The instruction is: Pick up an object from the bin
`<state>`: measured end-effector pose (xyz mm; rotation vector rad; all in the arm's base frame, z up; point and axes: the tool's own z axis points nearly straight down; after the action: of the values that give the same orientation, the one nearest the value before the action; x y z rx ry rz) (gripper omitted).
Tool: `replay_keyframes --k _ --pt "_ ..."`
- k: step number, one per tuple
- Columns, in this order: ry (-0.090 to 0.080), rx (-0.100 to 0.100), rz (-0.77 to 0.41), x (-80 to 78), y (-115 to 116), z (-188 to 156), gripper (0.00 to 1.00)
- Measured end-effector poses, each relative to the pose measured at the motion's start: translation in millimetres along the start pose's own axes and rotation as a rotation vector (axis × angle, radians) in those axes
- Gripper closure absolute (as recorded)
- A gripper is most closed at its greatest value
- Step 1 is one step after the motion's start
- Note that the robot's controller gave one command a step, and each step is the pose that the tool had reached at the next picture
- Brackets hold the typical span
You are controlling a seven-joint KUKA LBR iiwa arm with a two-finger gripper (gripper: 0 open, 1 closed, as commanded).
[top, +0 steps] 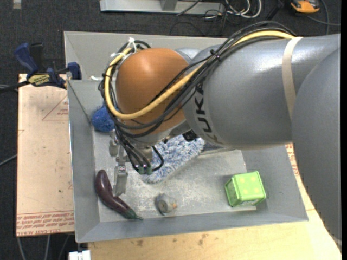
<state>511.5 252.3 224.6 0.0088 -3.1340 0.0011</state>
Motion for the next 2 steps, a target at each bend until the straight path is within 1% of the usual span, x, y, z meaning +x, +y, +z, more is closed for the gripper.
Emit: replay_keyframes --k 1,2 --pt "-0.007 -0.002 0.005 -1.9 -1.6 -4.7 0.0" --pt "-0.013 -0.004 0.002 -3.3 -17.1 50.3 0.0"
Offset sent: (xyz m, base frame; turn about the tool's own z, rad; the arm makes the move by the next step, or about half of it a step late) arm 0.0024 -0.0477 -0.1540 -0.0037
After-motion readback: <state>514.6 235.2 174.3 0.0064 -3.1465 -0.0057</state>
